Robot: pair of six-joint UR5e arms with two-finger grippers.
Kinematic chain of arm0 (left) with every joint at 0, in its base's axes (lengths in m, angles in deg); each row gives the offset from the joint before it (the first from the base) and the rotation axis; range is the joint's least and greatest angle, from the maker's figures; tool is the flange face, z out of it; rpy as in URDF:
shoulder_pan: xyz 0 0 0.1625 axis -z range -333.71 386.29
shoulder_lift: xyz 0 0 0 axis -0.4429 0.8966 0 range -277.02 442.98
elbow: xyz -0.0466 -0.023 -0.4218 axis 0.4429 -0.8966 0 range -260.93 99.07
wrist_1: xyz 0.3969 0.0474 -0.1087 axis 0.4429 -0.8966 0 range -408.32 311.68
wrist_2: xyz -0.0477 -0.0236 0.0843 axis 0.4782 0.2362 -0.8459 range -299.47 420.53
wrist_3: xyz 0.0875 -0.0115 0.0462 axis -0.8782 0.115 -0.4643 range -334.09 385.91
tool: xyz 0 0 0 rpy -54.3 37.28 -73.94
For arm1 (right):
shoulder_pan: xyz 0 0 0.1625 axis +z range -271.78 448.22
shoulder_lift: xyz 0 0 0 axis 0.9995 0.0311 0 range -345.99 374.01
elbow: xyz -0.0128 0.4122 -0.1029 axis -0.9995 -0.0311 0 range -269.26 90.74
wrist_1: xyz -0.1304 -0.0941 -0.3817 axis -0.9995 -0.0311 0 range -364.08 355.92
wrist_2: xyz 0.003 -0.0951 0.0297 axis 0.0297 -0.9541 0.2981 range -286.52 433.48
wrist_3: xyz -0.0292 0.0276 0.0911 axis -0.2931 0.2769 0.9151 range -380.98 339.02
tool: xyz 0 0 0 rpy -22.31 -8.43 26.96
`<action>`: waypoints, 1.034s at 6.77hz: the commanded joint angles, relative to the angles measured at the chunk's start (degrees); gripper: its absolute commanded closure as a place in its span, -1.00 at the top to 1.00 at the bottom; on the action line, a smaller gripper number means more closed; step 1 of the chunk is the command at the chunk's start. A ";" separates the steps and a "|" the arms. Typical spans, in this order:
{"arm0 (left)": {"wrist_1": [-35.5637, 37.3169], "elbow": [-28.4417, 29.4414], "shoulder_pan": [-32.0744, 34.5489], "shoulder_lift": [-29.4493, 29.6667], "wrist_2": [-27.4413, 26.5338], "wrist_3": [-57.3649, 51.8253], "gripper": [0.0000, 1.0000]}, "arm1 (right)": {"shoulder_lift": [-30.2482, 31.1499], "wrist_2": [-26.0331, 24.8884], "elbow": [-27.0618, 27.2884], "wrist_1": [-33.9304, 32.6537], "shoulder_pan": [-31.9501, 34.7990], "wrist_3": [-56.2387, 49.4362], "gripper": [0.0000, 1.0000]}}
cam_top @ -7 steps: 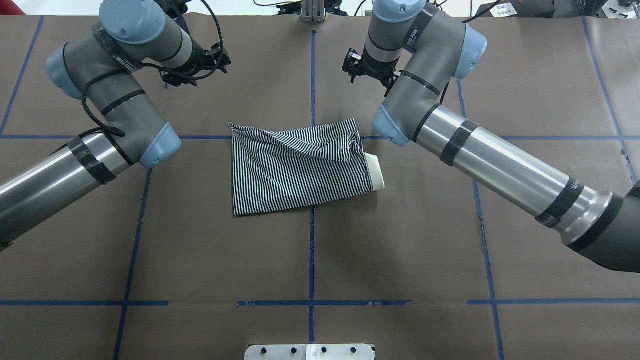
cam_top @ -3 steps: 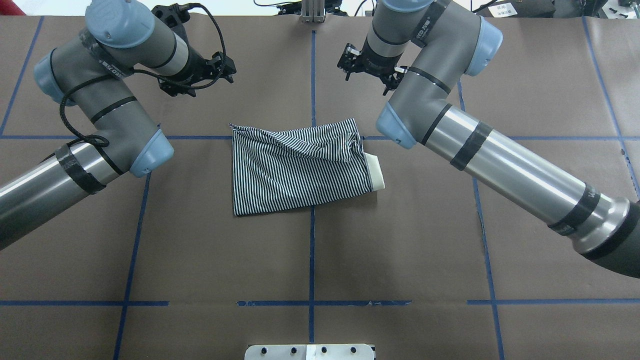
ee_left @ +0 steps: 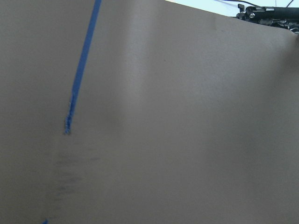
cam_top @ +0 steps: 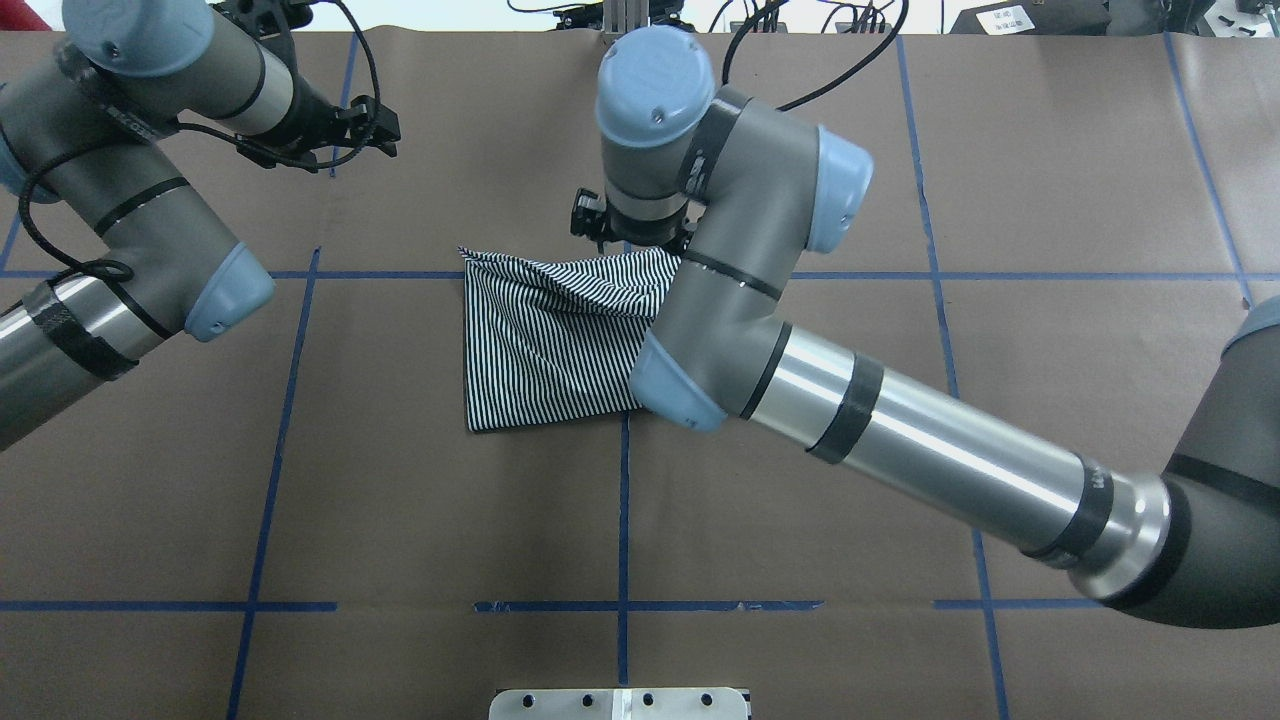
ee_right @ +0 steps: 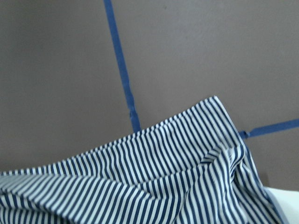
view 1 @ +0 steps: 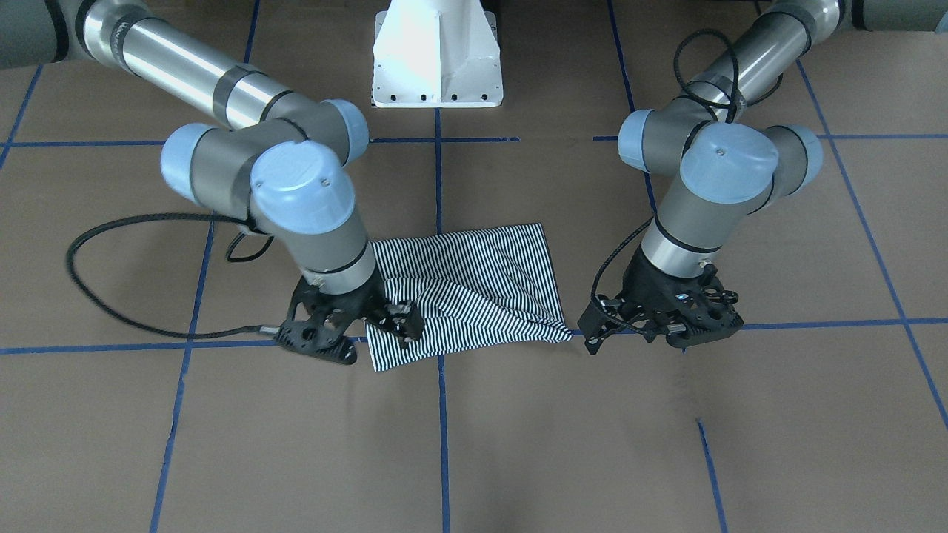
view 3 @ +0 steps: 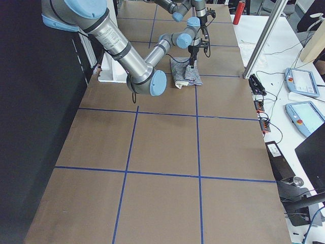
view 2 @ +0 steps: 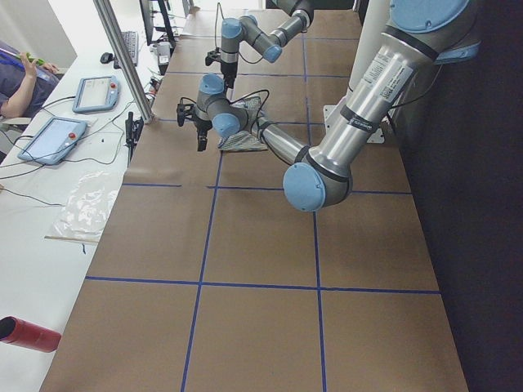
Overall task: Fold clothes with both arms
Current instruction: 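Lower the right gripper onto the middle of the folded shirt, then press and smooth the folded shirt's top with the right gripper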
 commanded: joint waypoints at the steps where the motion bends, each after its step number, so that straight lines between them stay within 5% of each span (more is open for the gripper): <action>1: -0.01 -0.32 1.16 -1.62 0.06 -2.73 1.00 | -1.49 -9.60 -2.67 -2.23 -7.76 -6.48 1.00; 4: 0.08 -0.32 1.94 -1.88 0.06 -2.73 1.00 | -3.43 -10.52 -8.22 -1.53 -8.32 -9.40 1.00; 7: 0.08 0.03 1.95 -2.06 0.15 -2.73 1.00 | -4.66 -11.67 -14.90 7.18 -4.82 -14.06 1.00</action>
